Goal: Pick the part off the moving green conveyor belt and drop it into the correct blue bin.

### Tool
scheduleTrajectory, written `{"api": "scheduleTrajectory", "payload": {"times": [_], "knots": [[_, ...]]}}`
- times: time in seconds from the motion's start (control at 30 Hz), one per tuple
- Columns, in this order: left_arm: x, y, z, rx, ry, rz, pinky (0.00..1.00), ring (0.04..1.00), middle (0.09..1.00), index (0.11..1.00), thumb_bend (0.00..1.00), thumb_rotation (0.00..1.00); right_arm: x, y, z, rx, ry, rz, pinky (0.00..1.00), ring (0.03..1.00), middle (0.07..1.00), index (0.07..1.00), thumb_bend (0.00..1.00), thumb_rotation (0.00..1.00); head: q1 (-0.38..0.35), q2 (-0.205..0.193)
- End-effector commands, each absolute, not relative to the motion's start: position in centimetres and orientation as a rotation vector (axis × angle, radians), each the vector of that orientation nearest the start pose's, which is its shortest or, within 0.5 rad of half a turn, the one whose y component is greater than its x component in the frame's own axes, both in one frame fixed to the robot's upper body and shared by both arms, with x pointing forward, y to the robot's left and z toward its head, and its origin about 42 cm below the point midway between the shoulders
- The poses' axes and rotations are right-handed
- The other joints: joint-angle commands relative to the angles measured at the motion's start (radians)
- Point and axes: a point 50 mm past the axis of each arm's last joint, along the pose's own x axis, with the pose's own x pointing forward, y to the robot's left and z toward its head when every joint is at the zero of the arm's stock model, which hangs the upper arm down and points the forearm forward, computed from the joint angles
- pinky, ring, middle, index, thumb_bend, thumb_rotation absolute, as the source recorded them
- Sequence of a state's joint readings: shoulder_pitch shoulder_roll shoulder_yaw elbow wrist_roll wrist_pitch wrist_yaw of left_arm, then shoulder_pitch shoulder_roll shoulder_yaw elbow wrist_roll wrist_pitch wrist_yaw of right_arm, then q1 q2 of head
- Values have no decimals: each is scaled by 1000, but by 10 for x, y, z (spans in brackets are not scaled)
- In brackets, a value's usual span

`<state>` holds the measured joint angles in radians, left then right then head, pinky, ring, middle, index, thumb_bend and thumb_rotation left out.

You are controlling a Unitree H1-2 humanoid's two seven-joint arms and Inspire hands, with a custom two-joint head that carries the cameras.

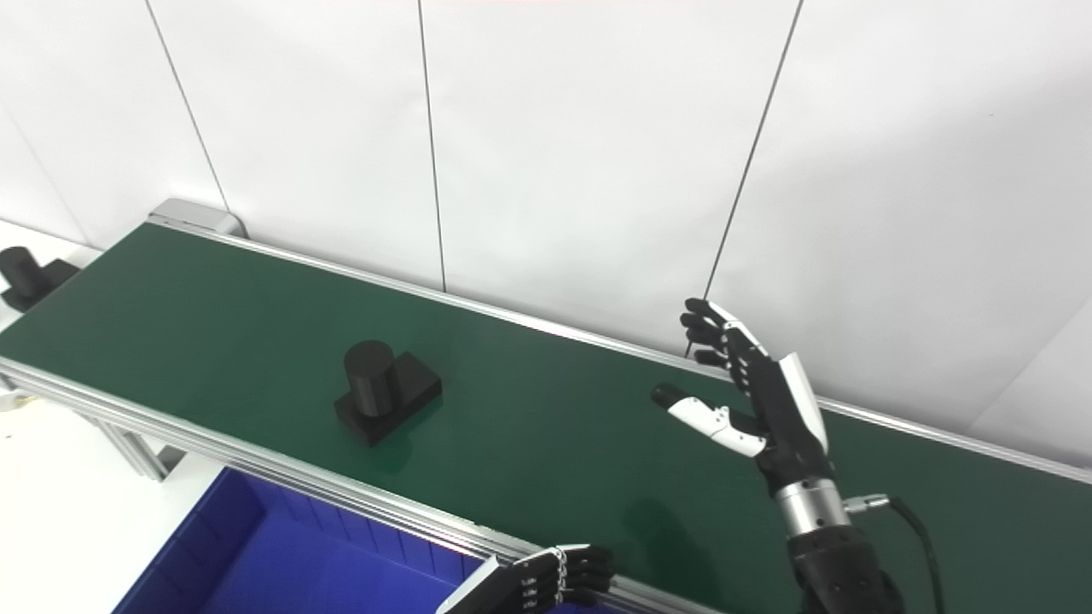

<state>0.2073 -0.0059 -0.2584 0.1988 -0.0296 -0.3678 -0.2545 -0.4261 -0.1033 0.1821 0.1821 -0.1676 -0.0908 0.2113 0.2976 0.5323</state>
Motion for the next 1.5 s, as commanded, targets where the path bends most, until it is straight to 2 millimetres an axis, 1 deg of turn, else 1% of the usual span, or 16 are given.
{"api": "scheduleTrajectory", "payload": {"times": [0.0, 0.3, 0.5, 0.6, 0.7, 0.87, 1.1, 1.2, 1.47], "knots": [[192, 130, 30, -81, -25, -447, 799, 826, 838, 832, 1000, 435, 411, -136, 207, -337, -367, 473, 775, 836, 842, 873, 779, 480, 3, 1], [194, 124, 30, -80, -27, -455, 803, 830, 843, 836, 1000, 424, 417, -111, 199, -336, -378, 533, 776, 832, 844, 875, 804, 471, 12, 6], [194, 123, 29, -91, -20, -462, 810, 838, 849, 839, 1000, 404, 415, -95, 194, -364, -361, 562, 768, 835, 847, 878, 796, 485, 13, 8], [195, 121, 28, -88, -25, -462, 806, 839, 848, 838, 1000, 407, 414, -85, 192, -360, -337, 579, 761, 826, 838, 876, 818, 491, 15, 9], [194, 121, 29, -89, -25, -462, 804, 841, 850, 837, 1000, 402, 413, -78, 189, -354, -334, 590, 762, 822, 841, 877, 819, 484, 15, 12], [194, 120, 29, -93, -26, -461, 808, 845, 853, 837, 1000, 400, 411, -66, 190, -358, -333, 606, 766, 833, 850, 878, 821, 471, 15, 12], [194, 117, 31, -83, -20, -459, 798, 838, 851, 834, 1000, 406, 410, -50, 190, -356, -346, 628, 797, 843, 845, 873, 816, 444, 15, 18], [194, 116, 31, -76, -15, -461, 799, 838, 853, 834, 1000, 412, 410, -43, 189, -365, -350, 644, 796, 840, 845, 875, 795, 413, 17, 20], [194, 110, 32, -56, -22, -471, 779, 821, 838, 831, 1000, 379, 410, -28, 188, -412, -327, 675, 779, 824, 840, 875, 781, 412, 26, 24]]}}
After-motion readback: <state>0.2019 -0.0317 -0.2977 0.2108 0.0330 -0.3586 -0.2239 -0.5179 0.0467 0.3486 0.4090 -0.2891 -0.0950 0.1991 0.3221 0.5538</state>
